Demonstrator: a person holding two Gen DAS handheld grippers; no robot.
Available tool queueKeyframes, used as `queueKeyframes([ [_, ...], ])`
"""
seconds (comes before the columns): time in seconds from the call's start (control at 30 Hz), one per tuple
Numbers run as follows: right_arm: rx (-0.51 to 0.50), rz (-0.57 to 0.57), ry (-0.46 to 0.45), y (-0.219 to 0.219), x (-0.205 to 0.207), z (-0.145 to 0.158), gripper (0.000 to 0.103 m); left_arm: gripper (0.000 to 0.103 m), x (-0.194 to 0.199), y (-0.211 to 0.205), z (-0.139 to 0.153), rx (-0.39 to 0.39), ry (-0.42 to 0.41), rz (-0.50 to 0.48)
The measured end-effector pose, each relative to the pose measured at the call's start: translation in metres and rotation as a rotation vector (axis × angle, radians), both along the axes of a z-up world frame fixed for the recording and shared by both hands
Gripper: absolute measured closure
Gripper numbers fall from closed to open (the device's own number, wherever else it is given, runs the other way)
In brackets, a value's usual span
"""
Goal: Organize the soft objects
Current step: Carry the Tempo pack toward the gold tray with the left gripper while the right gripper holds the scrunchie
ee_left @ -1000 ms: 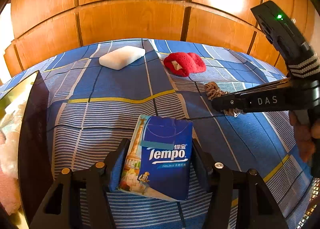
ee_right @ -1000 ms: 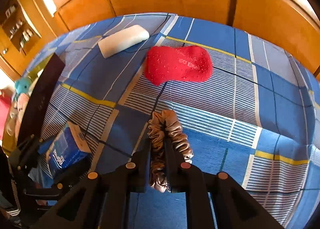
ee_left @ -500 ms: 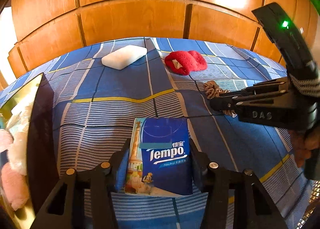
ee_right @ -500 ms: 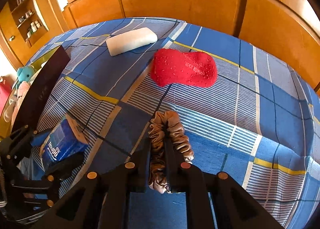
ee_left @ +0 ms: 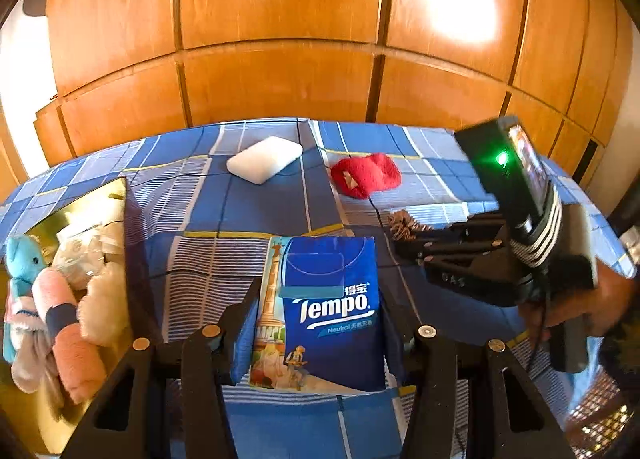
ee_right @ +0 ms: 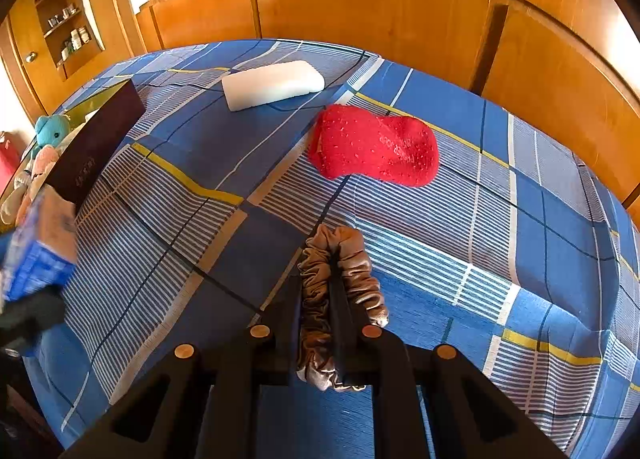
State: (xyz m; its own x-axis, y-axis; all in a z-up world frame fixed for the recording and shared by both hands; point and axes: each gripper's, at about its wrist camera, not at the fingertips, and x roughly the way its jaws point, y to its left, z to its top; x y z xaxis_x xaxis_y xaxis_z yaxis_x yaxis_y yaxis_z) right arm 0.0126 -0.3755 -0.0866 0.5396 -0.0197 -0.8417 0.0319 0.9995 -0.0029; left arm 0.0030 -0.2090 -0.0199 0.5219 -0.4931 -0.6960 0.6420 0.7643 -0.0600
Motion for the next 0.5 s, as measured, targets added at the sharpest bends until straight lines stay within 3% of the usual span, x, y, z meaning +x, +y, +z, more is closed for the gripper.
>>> queueKeyframes([
  [0.5, -0.058, 0.021, -0.016, 0.007, -0.002, -0.001, 0.091, 0.051, -0.002, 0.028, 0.027, -0.050, 0.023, 0.057],
])
